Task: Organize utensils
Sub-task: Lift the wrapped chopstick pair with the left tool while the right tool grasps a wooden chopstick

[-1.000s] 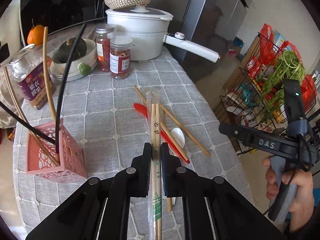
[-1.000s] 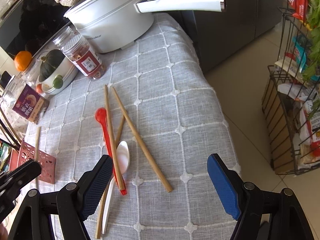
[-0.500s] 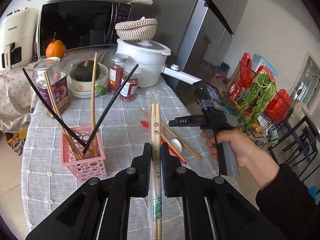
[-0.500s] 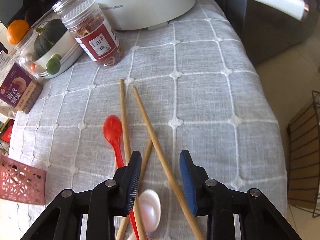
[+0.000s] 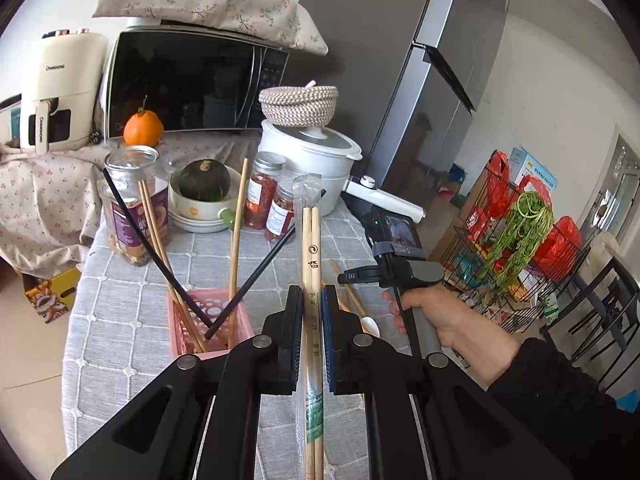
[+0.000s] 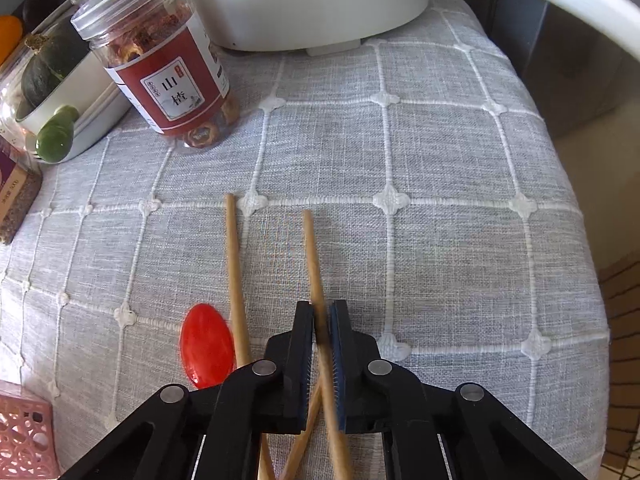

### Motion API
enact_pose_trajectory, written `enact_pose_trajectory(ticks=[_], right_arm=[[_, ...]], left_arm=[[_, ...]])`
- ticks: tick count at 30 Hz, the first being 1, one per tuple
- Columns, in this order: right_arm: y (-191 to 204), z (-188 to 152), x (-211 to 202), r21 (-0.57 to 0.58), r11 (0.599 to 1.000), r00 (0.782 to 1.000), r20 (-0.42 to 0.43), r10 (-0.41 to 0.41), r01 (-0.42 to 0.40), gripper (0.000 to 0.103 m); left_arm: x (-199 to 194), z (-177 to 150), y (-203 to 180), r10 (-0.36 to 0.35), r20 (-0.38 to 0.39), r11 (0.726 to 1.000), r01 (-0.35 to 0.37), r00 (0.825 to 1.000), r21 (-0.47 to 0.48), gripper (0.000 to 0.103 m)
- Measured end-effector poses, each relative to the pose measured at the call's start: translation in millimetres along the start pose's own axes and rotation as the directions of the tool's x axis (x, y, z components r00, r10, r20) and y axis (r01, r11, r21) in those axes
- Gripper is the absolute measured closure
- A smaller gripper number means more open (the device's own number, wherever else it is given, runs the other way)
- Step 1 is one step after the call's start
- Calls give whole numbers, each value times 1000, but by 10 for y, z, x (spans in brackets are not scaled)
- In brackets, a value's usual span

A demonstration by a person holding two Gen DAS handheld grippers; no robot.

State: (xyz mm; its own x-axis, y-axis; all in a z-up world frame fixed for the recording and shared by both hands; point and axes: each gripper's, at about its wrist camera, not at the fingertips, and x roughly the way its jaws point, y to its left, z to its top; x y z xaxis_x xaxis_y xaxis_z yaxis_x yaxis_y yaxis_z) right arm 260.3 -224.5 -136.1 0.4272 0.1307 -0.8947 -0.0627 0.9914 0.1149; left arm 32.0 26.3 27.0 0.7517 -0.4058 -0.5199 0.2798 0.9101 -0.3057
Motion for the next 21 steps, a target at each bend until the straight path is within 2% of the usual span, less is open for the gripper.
enact_pose_trajectory(ticks=[4,8,14,21], right_arm=[[-57,-99,-390,23,1000,996,86,6,-8,98],[-119,-205,-985,49,998,978,205,23,-34,98],[-110,-461,-1770,54,998,933,361,2,-23,98],[-26,-778,-2385,82,995,868,496,12,-61,98]], left_arm=[[-128,105,75,33,119,999,-31,992,-20,93],[-201,194,162,79,230,997,-71,970,-41,93],[-117,253,231,130,325,991,-119,937,-54,93],[116,287,214,223,419,972,-234,880,-24,93]])
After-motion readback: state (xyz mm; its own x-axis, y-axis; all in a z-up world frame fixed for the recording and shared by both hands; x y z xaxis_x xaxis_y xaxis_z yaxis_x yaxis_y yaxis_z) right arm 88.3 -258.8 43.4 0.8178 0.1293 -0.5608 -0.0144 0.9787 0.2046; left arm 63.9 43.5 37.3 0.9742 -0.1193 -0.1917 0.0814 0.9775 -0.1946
